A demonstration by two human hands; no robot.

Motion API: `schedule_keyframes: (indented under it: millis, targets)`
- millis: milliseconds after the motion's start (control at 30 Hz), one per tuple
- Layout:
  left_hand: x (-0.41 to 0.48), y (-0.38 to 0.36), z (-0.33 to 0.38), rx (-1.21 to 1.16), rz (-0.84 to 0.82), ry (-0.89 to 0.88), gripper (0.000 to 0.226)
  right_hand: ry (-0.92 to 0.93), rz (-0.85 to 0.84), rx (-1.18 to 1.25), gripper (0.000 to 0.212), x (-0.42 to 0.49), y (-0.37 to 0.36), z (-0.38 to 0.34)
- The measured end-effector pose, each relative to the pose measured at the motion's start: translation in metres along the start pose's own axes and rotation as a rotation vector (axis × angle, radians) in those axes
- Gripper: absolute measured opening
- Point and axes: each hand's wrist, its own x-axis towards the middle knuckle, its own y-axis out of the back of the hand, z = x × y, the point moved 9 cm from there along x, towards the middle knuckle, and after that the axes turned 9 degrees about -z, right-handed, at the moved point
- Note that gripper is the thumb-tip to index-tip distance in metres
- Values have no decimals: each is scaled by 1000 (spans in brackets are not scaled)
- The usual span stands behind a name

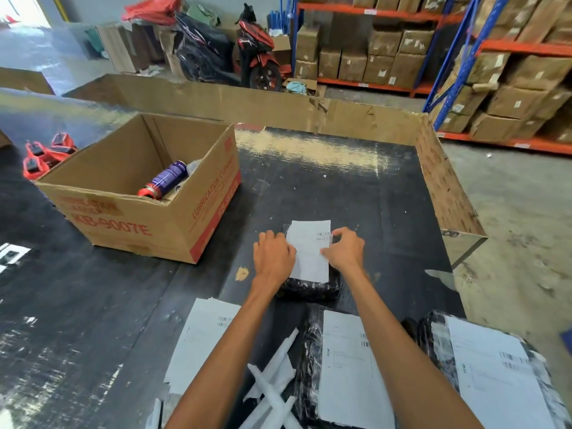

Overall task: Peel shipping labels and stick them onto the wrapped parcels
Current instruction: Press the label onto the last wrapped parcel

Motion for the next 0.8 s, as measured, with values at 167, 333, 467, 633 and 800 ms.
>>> schedule_keyframes:
  millis: [167,333,467,633,800]
  targets:
    - [1,-5,1,228,13,61,36,37,121,-363,51,-6,1,-7]
    - [15,-11,4,108,58,-56,45,287,129,-528,51,-4,-17,-24]
    - [27,-55,-5,-114,-160,-150,56,278,-90,-528,55,9,-55,-5]
    - [32,-69,-15,-464,-212,-181,54,276,-141,-404,57,17,-62,9]
    - [30,-62,-13,-733,-226,-190,51,250,-191,-243,55,17,-62,11]
